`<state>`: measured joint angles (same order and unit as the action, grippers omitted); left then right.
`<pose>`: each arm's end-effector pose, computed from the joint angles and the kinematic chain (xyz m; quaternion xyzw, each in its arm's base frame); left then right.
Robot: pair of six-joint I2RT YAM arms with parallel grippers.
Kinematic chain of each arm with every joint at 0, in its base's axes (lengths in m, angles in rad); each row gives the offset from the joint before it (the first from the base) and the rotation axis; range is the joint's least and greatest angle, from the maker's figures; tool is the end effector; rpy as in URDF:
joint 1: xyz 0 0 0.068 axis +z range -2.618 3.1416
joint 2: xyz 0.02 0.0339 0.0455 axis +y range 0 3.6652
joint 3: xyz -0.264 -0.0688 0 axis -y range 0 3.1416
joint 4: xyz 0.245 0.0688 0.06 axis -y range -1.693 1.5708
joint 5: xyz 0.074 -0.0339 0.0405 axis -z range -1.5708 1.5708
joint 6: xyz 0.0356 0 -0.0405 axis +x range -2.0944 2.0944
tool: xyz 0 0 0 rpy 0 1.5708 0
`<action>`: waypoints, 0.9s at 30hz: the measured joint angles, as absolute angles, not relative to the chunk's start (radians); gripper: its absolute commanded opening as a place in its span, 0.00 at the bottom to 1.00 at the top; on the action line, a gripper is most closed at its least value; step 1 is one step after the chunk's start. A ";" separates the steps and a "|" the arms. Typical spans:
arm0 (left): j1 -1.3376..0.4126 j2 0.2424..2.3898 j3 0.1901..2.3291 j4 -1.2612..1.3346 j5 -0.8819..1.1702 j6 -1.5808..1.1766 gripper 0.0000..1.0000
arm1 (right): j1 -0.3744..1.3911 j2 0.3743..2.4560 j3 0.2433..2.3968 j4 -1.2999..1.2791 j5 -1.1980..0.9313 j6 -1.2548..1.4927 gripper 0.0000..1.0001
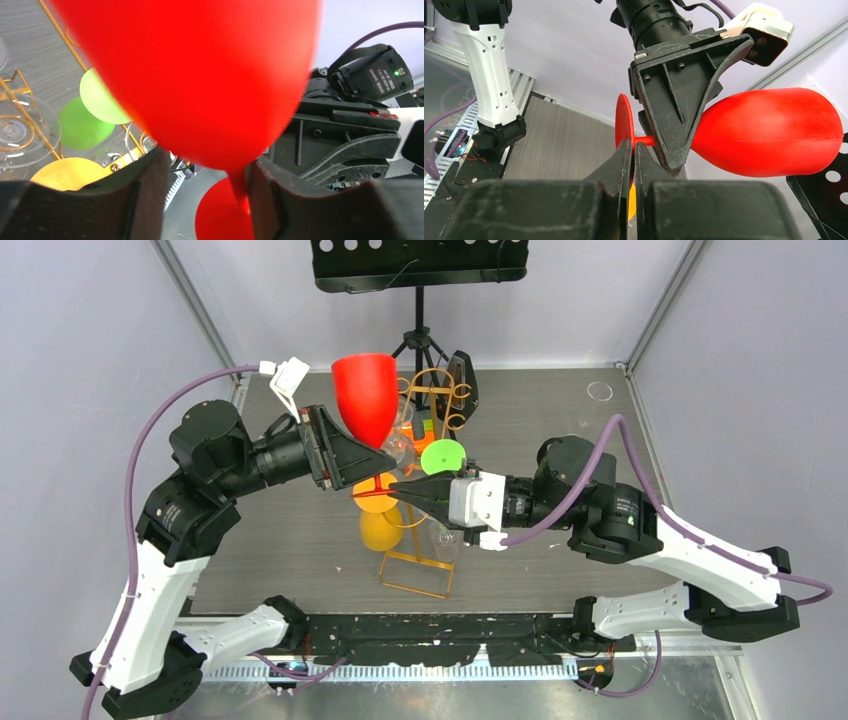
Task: Take the wine glass off the wine glass rack
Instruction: Place the wine glass at the center of the board.
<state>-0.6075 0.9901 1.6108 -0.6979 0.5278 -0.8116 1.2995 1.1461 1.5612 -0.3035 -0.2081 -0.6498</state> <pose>0.1080 -0.0969 0.5174 0.1041 0.7228 -0.5725 0.3728 0.0517 0.2133 0.5199 -0.5921 0.3082 0.3022 0.6805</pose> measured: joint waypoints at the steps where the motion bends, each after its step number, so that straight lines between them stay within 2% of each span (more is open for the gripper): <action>1: -0.607 0.990 1.610 -0.693 0.532 -0.813 0.41 | 1.301 1.149 1.561 -0.305 -0.206 -0.653 0.06; 8: -0.607 0.982 1.586 -0.652 0.571 -0.842 0.00 | 1.303 1.162 1.542 -0.303 -0.186 -0.657 0.06; 11: -0.607 0.979 1.575 -0.651 0.578 -0.856 0.00 | 1.303 1.162 1.524 -0.293 -0.167 -0.657 0.16; 13: -0.607 0.979 1.571 -0.650 0.578 -0.859 0.00 | 1.305 1.161 1.514 -0.288 -0.159 -0.653 0.29; 14: -0.607 0.979 1.570 -0.647 0.578 -0.855 0.00 | 1.306 1.159 1.508 -0.287 -0.157 -0.645 0.38; 18: -0.607 0.972 1.562 -0.648 0.577 -0.842 0.00 | 1.309 1.137 1.476 -0.273 -0.147 -0.620 0.57; 22: -0.607 0.964 1.561 -0.652 0.578 -0.819 0.00 | 1.310 1.089 1.446 -0.263 -0.120 -0.595 0.64; 27: -0.607 0.957 1.561 -0.687 0.579 -0.764 0.00 | 1.310 1.022 1.437 -0.266 -0.072 -0.551 0.68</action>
<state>-0.6071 0.9573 1.5608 -0.6868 0.5785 -0.7639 1.3102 1.0222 1.4368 -0.2661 -0.0715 -0.5510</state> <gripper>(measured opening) 0.047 0.660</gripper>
